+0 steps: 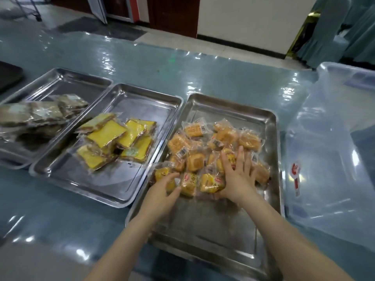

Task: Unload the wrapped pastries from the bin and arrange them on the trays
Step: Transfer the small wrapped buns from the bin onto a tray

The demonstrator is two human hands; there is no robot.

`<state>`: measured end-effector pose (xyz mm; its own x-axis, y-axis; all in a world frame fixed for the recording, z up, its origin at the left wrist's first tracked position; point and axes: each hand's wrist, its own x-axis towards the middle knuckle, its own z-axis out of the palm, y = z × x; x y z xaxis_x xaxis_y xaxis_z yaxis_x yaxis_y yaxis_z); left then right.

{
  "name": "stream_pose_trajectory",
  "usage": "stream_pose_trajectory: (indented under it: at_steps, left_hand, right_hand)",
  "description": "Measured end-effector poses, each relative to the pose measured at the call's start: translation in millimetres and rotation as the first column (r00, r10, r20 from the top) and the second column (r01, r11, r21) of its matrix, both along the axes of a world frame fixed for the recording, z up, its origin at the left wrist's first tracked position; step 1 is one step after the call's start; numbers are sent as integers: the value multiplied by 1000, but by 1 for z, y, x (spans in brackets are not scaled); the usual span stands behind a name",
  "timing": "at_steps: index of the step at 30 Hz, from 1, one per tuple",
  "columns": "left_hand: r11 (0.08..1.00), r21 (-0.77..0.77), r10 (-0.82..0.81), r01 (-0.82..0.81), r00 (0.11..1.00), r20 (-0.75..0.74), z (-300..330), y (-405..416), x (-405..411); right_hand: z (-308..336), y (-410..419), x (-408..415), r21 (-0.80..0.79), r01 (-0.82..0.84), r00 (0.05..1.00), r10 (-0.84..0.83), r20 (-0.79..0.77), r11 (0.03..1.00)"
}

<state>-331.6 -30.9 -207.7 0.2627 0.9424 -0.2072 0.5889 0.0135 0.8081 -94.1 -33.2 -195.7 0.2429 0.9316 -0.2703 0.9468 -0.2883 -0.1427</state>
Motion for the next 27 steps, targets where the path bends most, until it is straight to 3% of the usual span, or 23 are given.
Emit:
stream_pose_trajectory:
  at_steps: [4,7,12,17,23,27]
  left_hand:
    - [1000,23,2,-2,999,-32,9,-4,-13]
    - [999,18,49,-49,999,-13,12,-5,-22]
    - [991,-36,133,-130,984,117,21,-5,-44]
    - [985,-10,170,-172,965,201,33,13,-80]
    - [995,14,86,-95,945,315,45,32,-156]
    - [997,37,49,-63,952,303,51,48,-246]
  right_hand:
    - [7,6,-13,68,-53,998,50,48,996]
    - [11,5,-31,88,-138,989,143,-47,986]
    - [19,5,-54,228,-63,972,111,-205,972]
    - [26,11,-85,350,-94,941,198,-275,932]
    - [29,34,-200,396,-22,886,201,-418,918]
    - [29,52,-296,406,97,773,188,-606,909]
